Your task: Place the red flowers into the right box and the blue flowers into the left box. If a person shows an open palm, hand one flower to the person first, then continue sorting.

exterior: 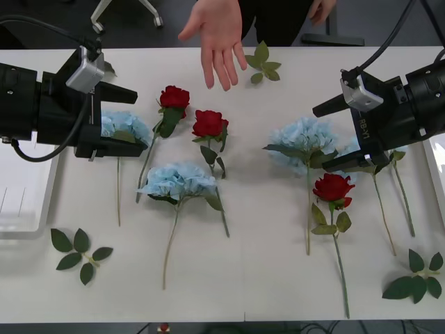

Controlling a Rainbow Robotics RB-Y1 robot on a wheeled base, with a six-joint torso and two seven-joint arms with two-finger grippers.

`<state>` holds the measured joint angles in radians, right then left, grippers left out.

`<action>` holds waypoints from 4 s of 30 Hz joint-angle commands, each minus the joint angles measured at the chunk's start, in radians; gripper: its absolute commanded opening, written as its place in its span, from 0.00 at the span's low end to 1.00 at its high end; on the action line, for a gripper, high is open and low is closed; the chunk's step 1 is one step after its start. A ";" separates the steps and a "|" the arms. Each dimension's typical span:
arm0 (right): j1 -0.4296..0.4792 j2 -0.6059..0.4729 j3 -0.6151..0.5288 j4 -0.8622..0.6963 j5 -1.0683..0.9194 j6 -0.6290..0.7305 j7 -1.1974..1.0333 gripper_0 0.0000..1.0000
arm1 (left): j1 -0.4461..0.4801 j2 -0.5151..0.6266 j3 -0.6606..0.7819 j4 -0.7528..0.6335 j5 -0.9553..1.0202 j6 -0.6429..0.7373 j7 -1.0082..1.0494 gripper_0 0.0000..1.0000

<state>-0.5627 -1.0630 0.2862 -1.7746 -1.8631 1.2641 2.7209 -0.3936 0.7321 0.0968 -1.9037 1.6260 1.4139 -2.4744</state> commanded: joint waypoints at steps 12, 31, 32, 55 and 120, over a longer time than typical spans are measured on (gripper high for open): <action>0.046 -0.031 -0.038 -0.029 -0.005 0.003 -0.016 1.00 | 0.021 -0.025 -0.008 0.043 0.075 -0.009 -0.023 1.00; 0.024 -0.117 -0.147 -0.072 0.374 0.209 -0.688 1.00 | 0.021 -0.025 -0.009 0.041 0.066 -0.010 -0.029 1.00; 0.024 -0.120 -0.147 -0.063 0.389 0.225 -0.708 1.00 | 0.021 -0.025 -0.008 0.041 0.066 -0.009 -0.029 1.00; 0.032 -0.080 -0.165 0.297 0.547 0.212 -1.184 1.00 | 0.021 -0.027 -0.008 0.041 0.063 -0.009 -0.040 1.00; -0.013 0.245 -0.044 0.630 1.165 -0.080 -1.205 1.00 | 0.029 -0.028 -0.008 0.041 0.051 -0.012 -0.046 1.00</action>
<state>-0.5191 -0.8110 0.2071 -1.1622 -0.7092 1.1992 1.4816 -0.3609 0.6923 0.0967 -1.8444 1.6806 1.4136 -2.4771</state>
